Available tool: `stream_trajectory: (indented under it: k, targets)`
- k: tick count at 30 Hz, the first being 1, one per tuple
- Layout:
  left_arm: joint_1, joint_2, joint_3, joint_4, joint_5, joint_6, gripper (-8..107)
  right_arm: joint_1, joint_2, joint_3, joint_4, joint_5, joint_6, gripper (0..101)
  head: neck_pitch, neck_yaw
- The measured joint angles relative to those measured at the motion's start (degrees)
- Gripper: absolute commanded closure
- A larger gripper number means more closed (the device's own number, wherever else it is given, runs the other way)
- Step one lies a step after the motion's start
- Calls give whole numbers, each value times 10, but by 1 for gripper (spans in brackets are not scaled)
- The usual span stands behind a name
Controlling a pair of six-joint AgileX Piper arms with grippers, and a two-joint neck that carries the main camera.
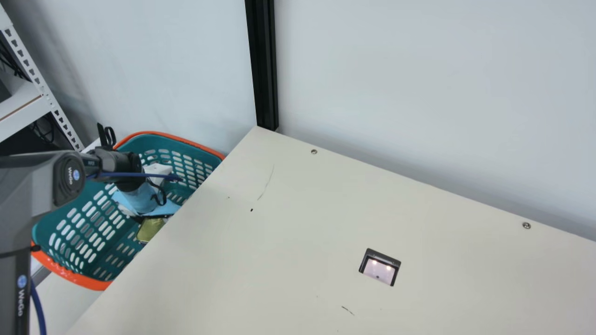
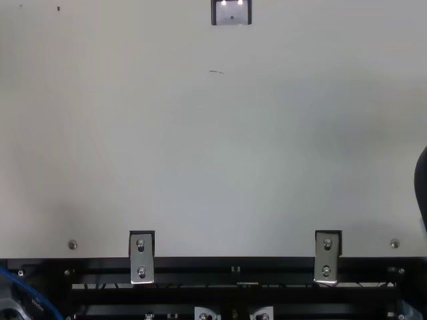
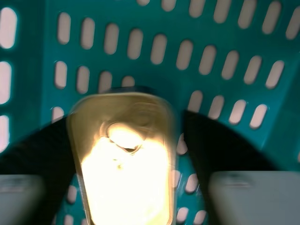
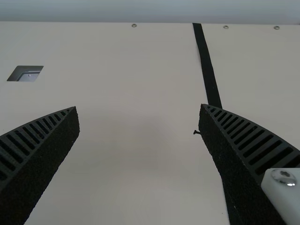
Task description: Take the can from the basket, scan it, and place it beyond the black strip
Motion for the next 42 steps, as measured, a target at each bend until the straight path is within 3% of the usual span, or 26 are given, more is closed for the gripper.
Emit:
stream_trajectory:
  k: [5,12,27,34,42]
  targets:
    - [0,-10,8,-22,-17,15,89,0,0,0,0,0,0,0,0,0]
    - [0,-86,67,-62,-59,51,89,0,0,0,0,0,0,0,0,0]
    - [-5,-343,233,-132,-131,102,89,0,0,0,0,0,0,0,0,0]
    - [-20,-463,275,-142,-125,91,89,0,0,0,0,0,0,0,0,0]
    - [-42,-569,274,-138,-53,73,89,0,0,0,0,0,0,0,0,0]
